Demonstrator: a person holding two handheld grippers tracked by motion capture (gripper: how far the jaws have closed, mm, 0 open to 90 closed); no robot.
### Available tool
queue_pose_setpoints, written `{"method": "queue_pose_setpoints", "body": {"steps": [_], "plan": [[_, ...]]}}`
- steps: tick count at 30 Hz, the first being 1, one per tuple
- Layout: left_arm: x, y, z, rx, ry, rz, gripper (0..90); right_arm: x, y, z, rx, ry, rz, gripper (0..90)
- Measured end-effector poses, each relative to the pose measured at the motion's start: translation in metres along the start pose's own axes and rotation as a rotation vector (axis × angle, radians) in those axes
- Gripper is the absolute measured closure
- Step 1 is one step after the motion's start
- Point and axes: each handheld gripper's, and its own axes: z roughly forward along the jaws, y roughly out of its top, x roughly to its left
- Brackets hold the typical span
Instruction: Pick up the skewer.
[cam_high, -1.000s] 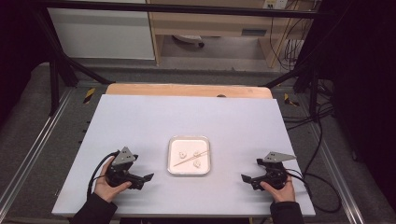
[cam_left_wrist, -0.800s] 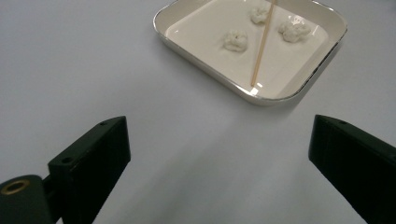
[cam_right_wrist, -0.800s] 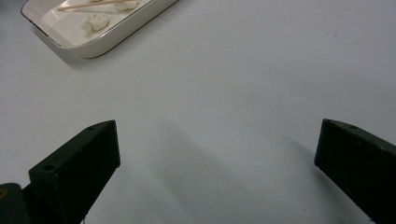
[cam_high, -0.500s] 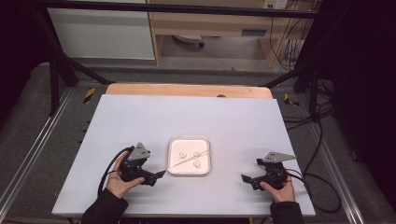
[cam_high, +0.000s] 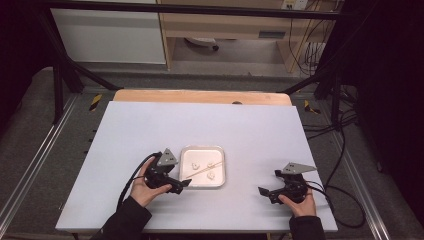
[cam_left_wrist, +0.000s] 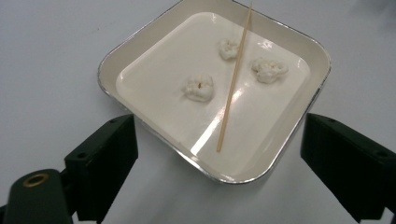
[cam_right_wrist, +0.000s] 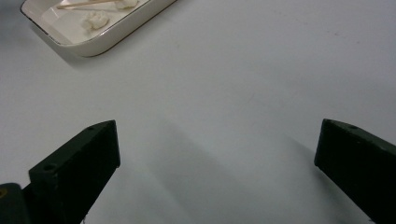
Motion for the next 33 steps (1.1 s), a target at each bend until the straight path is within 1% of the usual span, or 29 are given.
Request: {"method": "queue_pose_setpoints", "body": {"steps": [1, 3, 5, 6, 9, 10, 11, 12, 15, 16, 17, 18, 19, 22, 28, 33], "plan": [[-0.001, 0.002, 0.002, 0.001, -0.002, 0.001, 11.8, 0.0, 0.0, 0.0, 0.0, 0.0, 0.0, 0.8], [-0.003, 0.005, 0.007, 0.01, -0.008, 0.004, 15.1, 0.0, 0.0, 0.0, 0.001, -0.002, -0.002, 0.8], [-0.004, 0.008, 0.012, 0.017, -0.01, 0.011, 21.1, 0.0, 0.0, 0.0, 0.002, -0.001, -0.003, 0.8], [-0.006, 0.011, 0.016, 0.028, -0.008, 0.024, 23.5, 0.0, 0.0, 0.0, 0.003, -0.001, -0.001, 0.8], [-0.008, 0.014, 0.021, 0.03, -0.011, 0.028, 30.5, 0.0, 0.0, 0.0, 0.004, -0.001, 0.0, 0.8], [-0.01, 0.017, 0.026, 0.032, -0.016, 0.027, 32.8, 0.0, 0.0, 0.0, 0.003, -0.001, -0.001, 0.8], [-0.01, 0.017, 0.026, 0.032, -0.016, 0.027, 34.1, 0.0, 0.0, 0.0, 0.003, -0.001, -0.001, 0.8], [-0.011, 0.02, 0.03, 0.042, -0.015, 0.037, 35.7, 0.0, 0.0, 0.0, 0.002, -0.001, -0.001, 0.8], [-0.013, 0.023, 0.035, 0.046, -0.016, 0.046, 42.4, 0.0, 0.0, 0.0, 0.003, -0.001, 0.0, 0.8], [-0.014, 0.026, 0.039, 0.051, -0.018, 0.053, 44.4, 0.0, 0.0, 0.0, 0.004, -0.001, -0.001, 0.8], [-0.014, 0.026, 0.039, 0.051, -0.018, 0.053, 45.9, 0.0, 0.0, 0.0, 0.004, 0.0, -0.003, 0.8], [-0.015, 0.029, 0.043, 0.061, -0.025, 0.059, 48.3, 0.0, 0.0, 0.0, 0.004, 0.0, -0.004, 0.8], [-0.015, 0.029, 0.043, 0.061, -0.025, 0.059, 50.7, 0.0, 0.0, 0.0, 0.004, 0.0, -0.002, 0.8], [-0.015, 0.033, 0.05, 0.075, -0.037, 0.057, 56.6, 0.0, 0.0, 0.0, 0.004, 0.001, -0.002, 0.8], [-0.011, 0.031, 0.057, 0.097, -0.051, 0.044, 67.2, 0.0, 0.0, 0.0, 0.003, 0.001, -0.002, 0.8], [-0.009, 0.03, 0.059, 0.093, -0.051, 0.045, 74.1, 0.0, 0.0, 0.0, 0.003, 0.001, -0.003, 0.9]]}}
